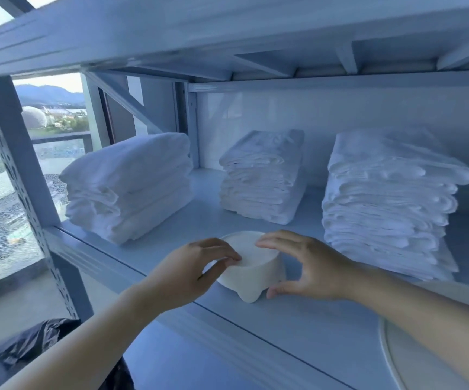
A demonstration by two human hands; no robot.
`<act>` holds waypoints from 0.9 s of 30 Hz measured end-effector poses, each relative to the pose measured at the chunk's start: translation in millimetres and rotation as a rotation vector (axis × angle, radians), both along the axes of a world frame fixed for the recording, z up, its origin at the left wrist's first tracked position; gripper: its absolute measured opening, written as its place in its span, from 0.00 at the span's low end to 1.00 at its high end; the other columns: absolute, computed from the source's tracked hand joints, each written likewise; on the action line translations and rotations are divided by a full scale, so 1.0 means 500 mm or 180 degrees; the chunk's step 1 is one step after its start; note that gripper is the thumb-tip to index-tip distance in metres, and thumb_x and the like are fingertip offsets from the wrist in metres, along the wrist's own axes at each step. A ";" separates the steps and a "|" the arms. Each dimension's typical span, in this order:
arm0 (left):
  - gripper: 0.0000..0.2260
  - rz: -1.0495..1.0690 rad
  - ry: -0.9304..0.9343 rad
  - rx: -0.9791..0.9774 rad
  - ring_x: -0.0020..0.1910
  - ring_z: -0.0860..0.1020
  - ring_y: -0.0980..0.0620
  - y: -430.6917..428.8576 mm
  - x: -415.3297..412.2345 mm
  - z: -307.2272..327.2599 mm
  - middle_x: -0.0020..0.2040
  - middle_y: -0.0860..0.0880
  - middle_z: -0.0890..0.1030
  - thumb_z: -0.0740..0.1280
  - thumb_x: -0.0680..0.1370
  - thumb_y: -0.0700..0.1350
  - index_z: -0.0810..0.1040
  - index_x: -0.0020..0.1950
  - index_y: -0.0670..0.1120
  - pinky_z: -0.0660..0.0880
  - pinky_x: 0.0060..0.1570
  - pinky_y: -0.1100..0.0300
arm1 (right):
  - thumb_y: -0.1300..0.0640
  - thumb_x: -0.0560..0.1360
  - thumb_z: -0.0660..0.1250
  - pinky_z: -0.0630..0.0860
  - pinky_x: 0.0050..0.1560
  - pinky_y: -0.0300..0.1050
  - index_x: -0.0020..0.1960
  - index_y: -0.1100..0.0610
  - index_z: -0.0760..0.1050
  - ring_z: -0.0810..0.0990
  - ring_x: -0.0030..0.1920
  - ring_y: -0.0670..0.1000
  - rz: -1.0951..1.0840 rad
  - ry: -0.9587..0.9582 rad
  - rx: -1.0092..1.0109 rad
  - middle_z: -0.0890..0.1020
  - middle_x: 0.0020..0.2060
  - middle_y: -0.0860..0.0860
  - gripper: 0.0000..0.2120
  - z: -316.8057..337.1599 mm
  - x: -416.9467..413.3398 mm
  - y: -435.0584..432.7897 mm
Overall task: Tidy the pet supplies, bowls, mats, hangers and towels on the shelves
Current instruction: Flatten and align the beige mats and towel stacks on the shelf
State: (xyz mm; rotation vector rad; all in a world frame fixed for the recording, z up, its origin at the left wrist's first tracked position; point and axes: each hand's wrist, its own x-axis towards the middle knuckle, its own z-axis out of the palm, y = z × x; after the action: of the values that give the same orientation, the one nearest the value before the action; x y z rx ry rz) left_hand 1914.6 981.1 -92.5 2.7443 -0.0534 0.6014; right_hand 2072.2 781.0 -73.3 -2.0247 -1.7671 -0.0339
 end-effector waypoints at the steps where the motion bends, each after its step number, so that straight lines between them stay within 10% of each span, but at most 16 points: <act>1: 0.11 0.0001 0.0013 0.0000 0.55 0.74 0.65 -0.001 -0.005 -0.002 0.58 0.64 0.75 0.58 0.80 0.50 0.77 0.59 0.57 0.73 0.55 0.62 | 0.39 0.63 0.74 0.57 0.62 0.23 0.69 0.45 0.67 0.64 0.63 0.32 -0.0005 -0.0020 0.0018 0.67 0.62 0.35 0.37 -0.003 0.003 -0.003; 12: 0.22 0.0602 -0.0029 0.0300 0.57 0.72 0.64 -0.018 -0.009 -0.034 0.61 0.69 0.70 0.71 0.71 0.51 0.69 0.61 0.65 0.75 0.49 0.61 | 0.53 0.66 0.76 0.74 0.58 0.44 0.59 0.55 0.78 0.77 0.58 0.48 -0.0035 -0.0369 0.0534 0.79 0.57 0.48 0.22 -0.034 0.005 -0.013; 27: 0.21 0.0769 -0.0498 0.0522 0.57 0.76 0.58 -0.017 -0.023 0.030 0.63 0.61 0.75 0.66 0.75 0.53 0.68 0.67 0.61 0.66 0.53 0.68 | 0.45 0.66 0.75 0.68 0.51 0.24 0.61 0.50 0.76 0.74 0.50 0.37 -0.0318 0.0035 0.0972 0.81 0.51 0.44 0.25 -0.001 0.001 -0.023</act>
State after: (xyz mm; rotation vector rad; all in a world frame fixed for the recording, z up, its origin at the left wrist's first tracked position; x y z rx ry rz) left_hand 1903.1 972.8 -77.7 2.8782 0.2038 0.9141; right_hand 2072.9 769.2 -73.6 -1.8830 -1.5454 -0.3045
